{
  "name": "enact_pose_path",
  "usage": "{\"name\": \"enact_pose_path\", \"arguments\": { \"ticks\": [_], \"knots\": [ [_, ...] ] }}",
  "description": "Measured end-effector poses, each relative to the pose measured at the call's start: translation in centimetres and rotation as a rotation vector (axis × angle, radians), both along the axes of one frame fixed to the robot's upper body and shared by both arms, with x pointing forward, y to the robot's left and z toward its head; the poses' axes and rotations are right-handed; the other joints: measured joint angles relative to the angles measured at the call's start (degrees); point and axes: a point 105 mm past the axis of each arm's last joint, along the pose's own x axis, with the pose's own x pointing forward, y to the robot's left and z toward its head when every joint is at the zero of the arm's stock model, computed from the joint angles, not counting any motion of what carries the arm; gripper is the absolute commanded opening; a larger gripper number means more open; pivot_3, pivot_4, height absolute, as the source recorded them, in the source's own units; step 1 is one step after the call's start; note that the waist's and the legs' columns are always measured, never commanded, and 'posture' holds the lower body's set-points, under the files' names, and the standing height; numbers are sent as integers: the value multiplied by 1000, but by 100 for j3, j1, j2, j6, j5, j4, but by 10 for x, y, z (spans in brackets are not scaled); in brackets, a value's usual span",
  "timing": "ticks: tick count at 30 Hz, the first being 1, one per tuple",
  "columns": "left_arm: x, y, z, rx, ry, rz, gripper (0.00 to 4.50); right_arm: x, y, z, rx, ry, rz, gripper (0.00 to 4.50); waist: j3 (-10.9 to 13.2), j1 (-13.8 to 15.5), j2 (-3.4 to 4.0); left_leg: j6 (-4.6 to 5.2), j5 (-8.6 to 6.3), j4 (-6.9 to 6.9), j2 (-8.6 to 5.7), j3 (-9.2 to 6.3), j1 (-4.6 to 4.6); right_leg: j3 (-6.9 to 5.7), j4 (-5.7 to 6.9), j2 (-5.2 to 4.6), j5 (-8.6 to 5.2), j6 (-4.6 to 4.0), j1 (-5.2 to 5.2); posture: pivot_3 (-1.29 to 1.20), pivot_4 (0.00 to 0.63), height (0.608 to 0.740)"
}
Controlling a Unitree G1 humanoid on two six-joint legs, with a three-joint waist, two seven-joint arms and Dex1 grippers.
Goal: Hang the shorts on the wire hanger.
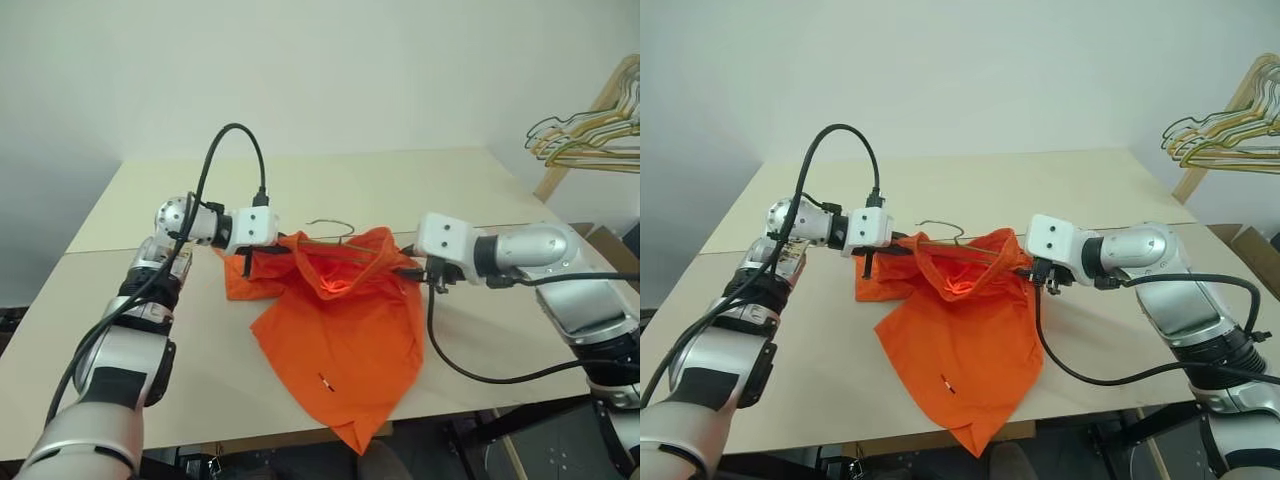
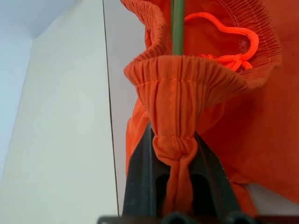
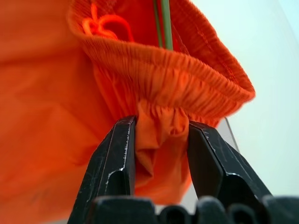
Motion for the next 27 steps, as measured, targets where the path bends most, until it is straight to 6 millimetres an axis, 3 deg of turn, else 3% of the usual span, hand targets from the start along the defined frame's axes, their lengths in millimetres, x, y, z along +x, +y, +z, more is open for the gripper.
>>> {"name": "enact_pose_path", "arguments": {
  "ticks": [4,9,15,18,22,25,26,27],
  "knots": [
    [-4,-3,4,-12,3,-28,0,3,-3,0,14,7,-20,1910,0,-43,0,0,0,-1,0,0,2,0,0,-2,0,0,0,-226,0,740],
    [-9,-4,-6,-15,29,-43,0,6,-1,-3,37,31,-20,1910,0,-69,0,1,-1,-2,4,-1,6,2,5,1,0,0,1,-221,0,740],
    [-13,-13,4,-69,19,-78,0,7,4,0,52,61,2,1910,0,-49,0,2,-1,-3,3,-3,6,2,5,-2,0,0,2,-216,0,740],
    [-15,-16,9,-99,30,-90,0,6,7,-1,67,78,14,1348,0,-52,0,0,0,-3,2,-2,6,2,5,-3,0,0,1,-218,0,740],
    [-14,-15,7,-101,27,-77,0,4,7,-3,72,109,17,90,0,-50,1,0,0,-2,2,-2,6,2,5,-2,0,0,2,-220,0,740],
    [-13,-15,6,-104,37,-66,0,4,7,-3,74,118,16,27,0,-50,1,1,0,-2,3,-3,7,2,7,-2,0,0,2,-225,0,740],
    [-12,-15,6,-107,46,-62,575,4,7,-3,74,120,14,27,0,-51,1,1,0,-2,3,-2,7,2,7,-2,0,0,2,-226,0,740],
    [-12,-16,6,-120,51,-60,792,4,7,-4,74,122,11,27,0,-51,1,1,0,-2,3,-3,7,2,7,-2,0,0,2,-227,0,740]
  ]
}}
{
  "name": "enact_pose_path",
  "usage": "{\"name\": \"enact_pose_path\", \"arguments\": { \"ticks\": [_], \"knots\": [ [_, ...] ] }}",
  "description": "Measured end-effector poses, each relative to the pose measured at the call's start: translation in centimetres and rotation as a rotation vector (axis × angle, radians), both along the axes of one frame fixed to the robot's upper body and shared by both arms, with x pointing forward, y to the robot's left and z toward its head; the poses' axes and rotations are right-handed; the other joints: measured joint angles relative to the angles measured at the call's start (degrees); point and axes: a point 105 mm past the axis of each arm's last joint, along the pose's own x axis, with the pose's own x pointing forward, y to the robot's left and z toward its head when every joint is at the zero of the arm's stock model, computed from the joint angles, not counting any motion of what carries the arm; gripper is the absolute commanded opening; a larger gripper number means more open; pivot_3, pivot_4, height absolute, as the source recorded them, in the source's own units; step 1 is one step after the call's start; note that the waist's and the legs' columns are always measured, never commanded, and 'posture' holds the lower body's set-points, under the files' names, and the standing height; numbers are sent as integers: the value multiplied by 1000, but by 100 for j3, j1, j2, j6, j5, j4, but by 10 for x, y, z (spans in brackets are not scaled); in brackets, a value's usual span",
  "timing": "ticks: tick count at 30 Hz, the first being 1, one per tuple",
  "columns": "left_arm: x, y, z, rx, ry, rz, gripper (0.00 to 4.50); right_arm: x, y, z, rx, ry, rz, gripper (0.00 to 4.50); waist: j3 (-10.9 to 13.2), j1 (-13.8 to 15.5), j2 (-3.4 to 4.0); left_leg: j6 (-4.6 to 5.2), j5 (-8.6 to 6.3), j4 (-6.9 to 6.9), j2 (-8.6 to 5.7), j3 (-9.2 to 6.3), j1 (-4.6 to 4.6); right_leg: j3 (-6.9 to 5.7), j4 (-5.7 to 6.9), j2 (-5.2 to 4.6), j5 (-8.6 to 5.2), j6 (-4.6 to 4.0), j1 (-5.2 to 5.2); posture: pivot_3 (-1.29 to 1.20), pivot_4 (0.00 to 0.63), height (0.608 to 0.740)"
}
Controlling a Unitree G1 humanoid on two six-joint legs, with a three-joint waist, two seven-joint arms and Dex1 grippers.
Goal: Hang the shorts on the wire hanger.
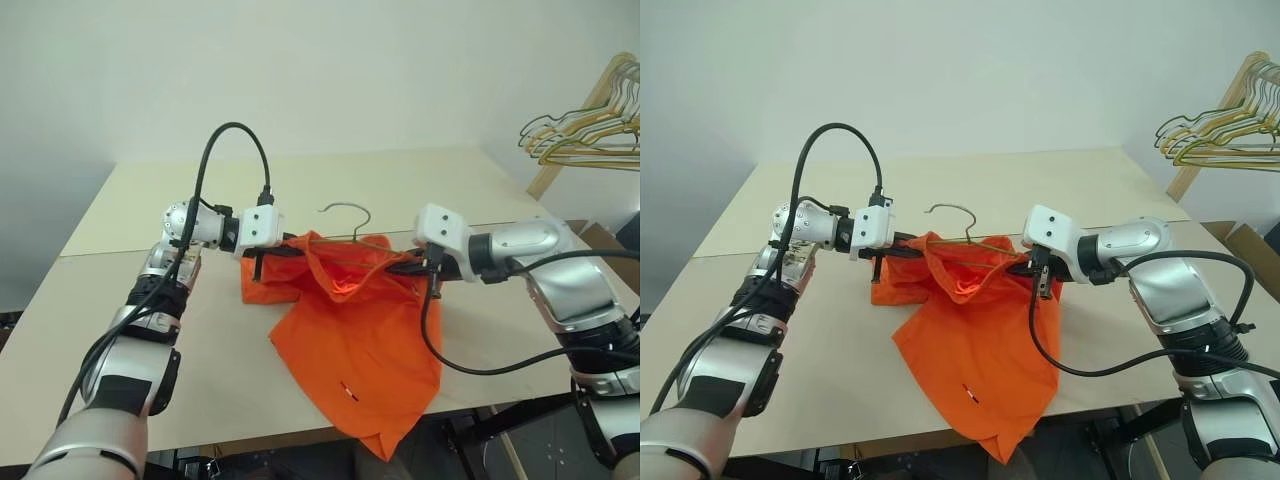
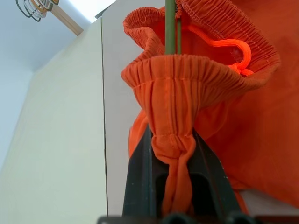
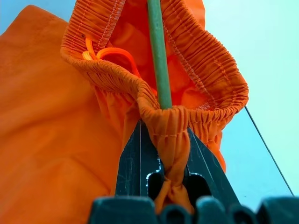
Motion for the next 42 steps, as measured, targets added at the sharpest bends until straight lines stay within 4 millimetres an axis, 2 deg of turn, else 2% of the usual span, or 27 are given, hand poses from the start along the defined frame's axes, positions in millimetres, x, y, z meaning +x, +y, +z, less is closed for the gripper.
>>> {"name": "enact_pose_path", "arguments": {
  "ticks": [7,11,12,15,19,25,29,34,37,42],
  "knots": [
    [4,2,7,-63,10,19,3018,0,-6,1,3,8,-41,27,0,2,0,-4,2,0,0,0,-2,0,-1,-2,0,0,-1,-229,0,740],
    [9,18,22,-68,-18,55,4355,-4,-22,11,28,0,-96,26,0,3,0,-3,2,-2,0,0,-2,0,-1,-2,0,0,-2,-224,0,740],
    [10,22,25,-60,-26,64,4479,-5,-27,15,30,-2,-113,26,0,5,0,-3,2,-3,-1,0,-2,0,-2,-2,0,0,-2,-226,0,740],
    [13,32,31,-68,-55,93,4500,-13,-40,26,48,-13,-148,26,0,20,0,10,-6,-3,-1,-1,0,-1,-2,-4,0,0,1,-241,0,740],
    [15,34,37,-111,-45,102,4500,-25,-53,39,75,-7,-203,26,0,19,0,18,-10,0,0,0,-3,-1,-3,-4,0,0,0,-276,0,740],
    [15,25,65,-342,-28,102,4500,-38,-79,50,130,59,-432,26,-2,-6,3,18,-11,-2,8,-1,-3,1,-1,-5,0,0,0,-312,0,740],
    [6,17,65,-442,14,75,4500,-48,-98,57,184,90,-607,26,-3,-56,4,18,-11,-4,10,0,-1,11,0,-6,0,0,0,-342,0,740],
    [-3,5,55,-514,62,74,4500,-59,-134,63,224,106,-874,26,-5,-165,7,27,-16,-3,9,1,1,20,1,-8,0,0,2,-377,0,740],
    [-11,-5,61,-548,64,42,4500,-63,-160,64,226,98,-1042,26,-8,-232,12,30,-17,-6,11,2,2,25,-1,-4,0,0,2,-388,0,740],
    [-25,-18,80,-690,112,-20,4500,-70,-201,51,215,91,-1284,26,-37,-366,55,35,-20,-12,8,9,9,50,-5,-3,-1,3,9,-401,0,740]
  ]
}}
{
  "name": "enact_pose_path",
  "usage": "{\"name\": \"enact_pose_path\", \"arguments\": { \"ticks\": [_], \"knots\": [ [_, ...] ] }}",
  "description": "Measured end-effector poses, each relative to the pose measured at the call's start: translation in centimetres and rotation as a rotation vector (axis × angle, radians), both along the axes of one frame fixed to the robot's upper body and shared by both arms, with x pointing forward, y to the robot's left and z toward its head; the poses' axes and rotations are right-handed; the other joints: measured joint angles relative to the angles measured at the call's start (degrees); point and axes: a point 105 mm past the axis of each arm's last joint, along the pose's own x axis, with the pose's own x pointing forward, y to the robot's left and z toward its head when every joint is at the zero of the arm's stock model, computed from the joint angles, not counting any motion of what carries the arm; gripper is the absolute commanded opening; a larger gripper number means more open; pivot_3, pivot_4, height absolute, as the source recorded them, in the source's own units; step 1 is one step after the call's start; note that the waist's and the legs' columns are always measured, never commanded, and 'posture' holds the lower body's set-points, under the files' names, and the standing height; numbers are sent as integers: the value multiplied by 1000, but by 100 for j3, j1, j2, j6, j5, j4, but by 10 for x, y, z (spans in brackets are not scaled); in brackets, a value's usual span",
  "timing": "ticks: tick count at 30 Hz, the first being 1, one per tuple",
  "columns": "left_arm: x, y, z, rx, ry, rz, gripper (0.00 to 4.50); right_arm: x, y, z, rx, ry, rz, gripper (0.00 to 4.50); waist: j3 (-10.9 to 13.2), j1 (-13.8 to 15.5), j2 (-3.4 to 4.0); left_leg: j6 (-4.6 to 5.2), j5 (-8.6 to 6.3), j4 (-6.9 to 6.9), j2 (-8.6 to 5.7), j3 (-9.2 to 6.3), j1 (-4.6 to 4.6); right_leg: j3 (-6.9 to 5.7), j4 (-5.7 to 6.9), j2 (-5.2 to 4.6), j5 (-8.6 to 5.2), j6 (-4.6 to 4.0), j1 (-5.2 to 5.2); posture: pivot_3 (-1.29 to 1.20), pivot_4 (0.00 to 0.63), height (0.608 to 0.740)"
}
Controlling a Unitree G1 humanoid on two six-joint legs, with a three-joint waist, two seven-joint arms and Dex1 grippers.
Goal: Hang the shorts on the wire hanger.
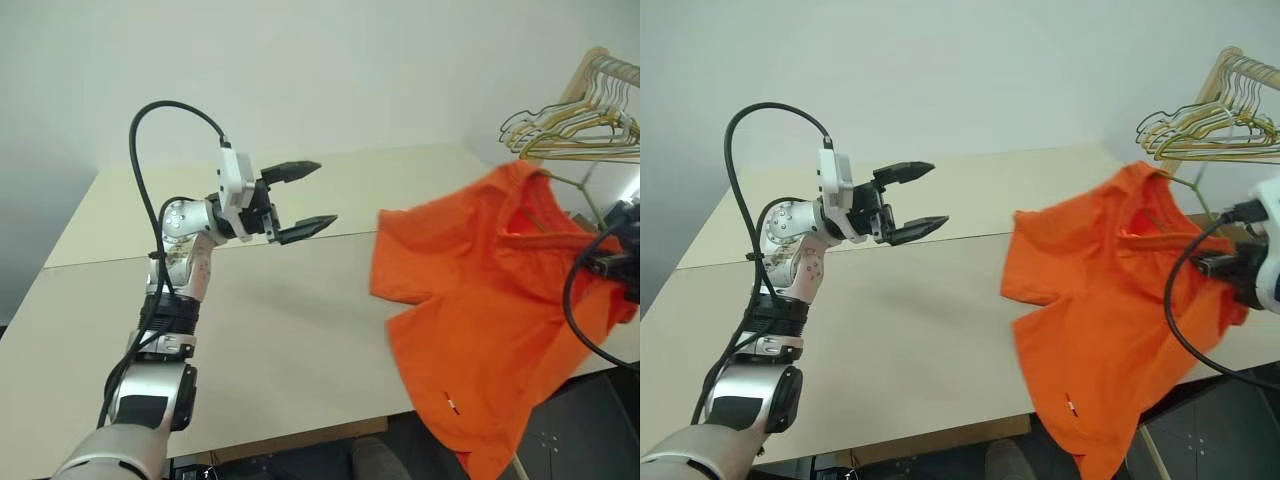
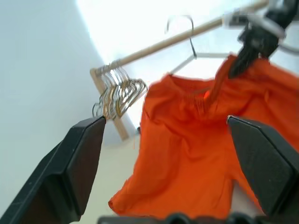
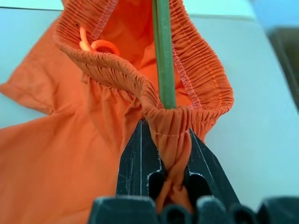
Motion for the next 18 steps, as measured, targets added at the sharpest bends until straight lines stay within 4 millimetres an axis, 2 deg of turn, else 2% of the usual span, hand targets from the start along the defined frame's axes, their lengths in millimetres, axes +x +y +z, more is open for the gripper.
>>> {"name": "enact_pose_path", "arguments": {
  "ticks": [4,7,10,14,18],
  "knots": [
    [-6,-4,3,-35,7,-14,4500,-1,-33,-4,2,-49,-235,26,-19,-139,29,1,0,-1,0,2,34,14,-5,6,-4,7,35,-404,0,740],
    [-9,-9,5,-97,44,-28,4500,-3,-57,1,-54,-92,-442,26,-41,-229,65,6,-4,-29,-4,2,84,34,-71,12,-21,26,92,-398,0,740],
    [-13,-15,10,-172,62,-24,4500,2,-66,11,-45,-168,-588,26,-56,-331,88,5,-3,-37,-4,0,87,50,-71,25,-21,27,96,-388,0,740],
    [-20,-24,2,-229,118,14,4500,10,-74,10,-45,-197,-736,26,-63,-433,98,2,-1,-40,-7,-4,88,71,-68,28,-21,27,100,-366,0,740],
    [-21,-30,1,-230,123,89,4500,24,-80,12,-26,-225,-791,26,-63,-489,99,10,3,-41,-41,-7,89,127,-67,23,-31,48,106,-341,0,740]
  ]
}}
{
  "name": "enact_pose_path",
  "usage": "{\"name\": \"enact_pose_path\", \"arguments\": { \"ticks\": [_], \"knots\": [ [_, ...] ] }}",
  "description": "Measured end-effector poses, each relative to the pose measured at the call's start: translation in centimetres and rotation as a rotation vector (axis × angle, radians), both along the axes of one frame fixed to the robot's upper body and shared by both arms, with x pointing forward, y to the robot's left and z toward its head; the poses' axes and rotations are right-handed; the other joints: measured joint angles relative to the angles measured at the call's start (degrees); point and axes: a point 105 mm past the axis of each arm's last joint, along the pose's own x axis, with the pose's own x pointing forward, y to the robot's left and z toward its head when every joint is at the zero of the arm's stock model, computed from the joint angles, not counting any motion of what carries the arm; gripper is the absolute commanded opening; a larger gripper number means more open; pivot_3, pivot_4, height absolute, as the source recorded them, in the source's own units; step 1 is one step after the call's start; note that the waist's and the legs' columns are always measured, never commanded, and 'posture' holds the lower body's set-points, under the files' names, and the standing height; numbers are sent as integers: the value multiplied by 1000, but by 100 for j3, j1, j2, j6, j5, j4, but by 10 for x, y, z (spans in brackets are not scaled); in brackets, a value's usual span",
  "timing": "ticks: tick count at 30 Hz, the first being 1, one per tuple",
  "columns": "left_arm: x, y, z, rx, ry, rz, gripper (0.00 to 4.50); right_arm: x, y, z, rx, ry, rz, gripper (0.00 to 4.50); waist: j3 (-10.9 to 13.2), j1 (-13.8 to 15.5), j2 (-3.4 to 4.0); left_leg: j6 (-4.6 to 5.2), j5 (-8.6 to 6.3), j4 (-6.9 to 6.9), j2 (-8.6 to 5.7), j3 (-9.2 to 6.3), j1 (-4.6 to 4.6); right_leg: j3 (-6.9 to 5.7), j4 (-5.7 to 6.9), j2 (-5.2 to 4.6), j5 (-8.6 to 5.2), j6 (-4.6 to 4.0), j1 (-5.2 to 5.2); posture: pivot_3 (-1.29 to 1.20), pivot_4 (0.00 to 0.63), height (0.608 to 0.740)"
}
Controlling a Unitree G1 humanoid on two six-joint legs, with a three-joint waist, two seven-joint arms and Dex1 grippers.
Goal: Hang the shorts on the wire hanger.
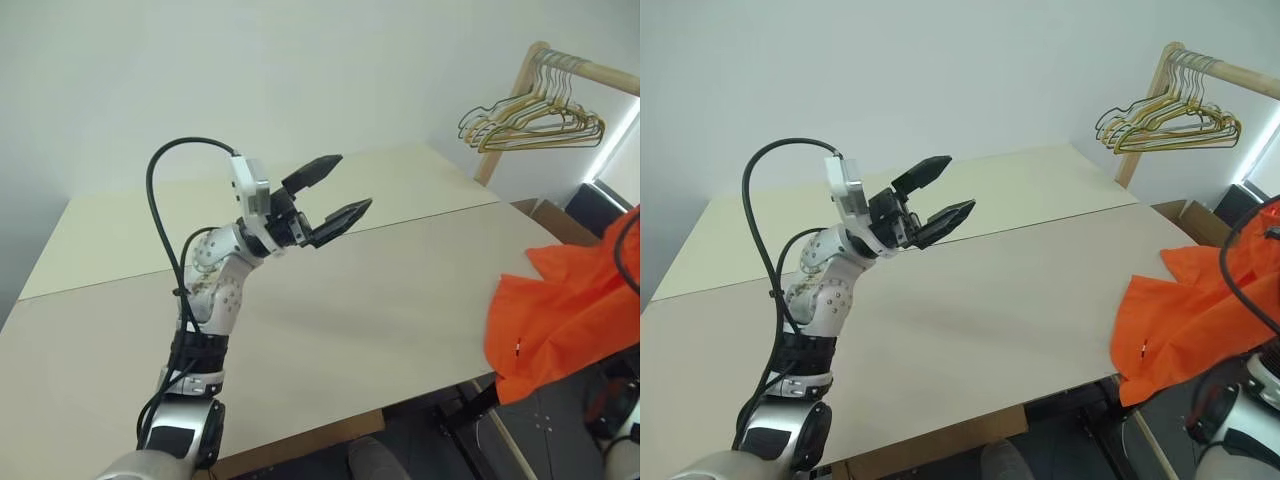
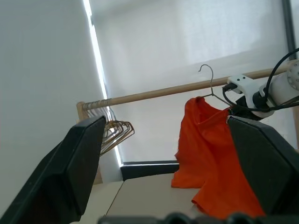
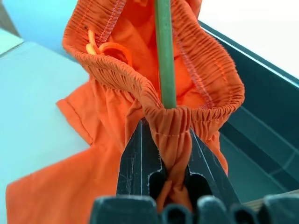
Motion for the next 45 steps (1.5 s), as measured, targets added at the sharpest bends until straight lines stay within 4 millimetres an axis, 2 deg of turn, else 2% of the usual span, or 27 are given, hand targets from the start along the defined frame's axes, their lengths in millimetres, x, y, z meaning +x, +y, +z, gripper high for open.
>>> {"name": "enact_pose_path", "arguments": {
  "ticks": [3,6,10,13,20,24,29,32,45],
  "knots": [
    [-6,0,1,16,-15,20,4500,9,-9,4,-21,-28,-41,26,-1,-26,2,4,-2,-5,-15,-2,1,37,1,1,-10,17,3,-325,0,740],
    [-9,0,-4,41,-19,25,4500,21,-21,0,-7,-41,-82,26,-1,-57,2,12,-5,-5,-23,-1,8,47,-2,-4,-14,23,16,-319,0,740],
    [-13,-1,-10,57,-9,10,4500,31,-31,-7,35,-61,-122,26,6,-54,-5,24,-13,-28,-26,-2,84,49,-37,-7,-25,37,104,-305,0,740],
    [-17,-4,-9,58,-19,-18,4500,36,-38,-9,51,-77,-150,26,6,-52,-5,29,-17,-67,-30,-9,94,57,-102,-6,-31,47,169,-300,0,740],
    [-22,-8,-13,84,-24,-55,4500,36,-64,2,102,-155,-206,26,13,-43,-14,33,-19,-85,-37,-6,110,63,-117,-11,-35,53,190,-290,0,740],
    [-24,-11,-17,102,-20,-62,4500,33,-76,-6,188,-216,-228,26,30,-25,-41,32,-19,-90,-36,-6,113,63,-132,-7,-36,53,200,-275,0,740],
    [-25,-12,-19,109,-20,-65,4500,32,-79,-26,252,-212,-243,26,39,-24,-51,32,-19,-93,-36,-1,114,71,-140,-7,-36,54,201,-267,0,740],
    [-25,-11,-19,116,-20,-62,4500,32,-80,-31,287,-241,-246,26,42,-5,-52,31,-19,-95,-34,-3,113,69,-144,-4,-36,54,203,-261,0,740],
    [-31,-12,-20,111,-27,-115,4500,30,-83,-32,321,-292,-256,26,44,155,-53,31,-20,-98,-34,-2,109,69,-155,-4,-36,55,203,-259,0,740]
  ]
}}
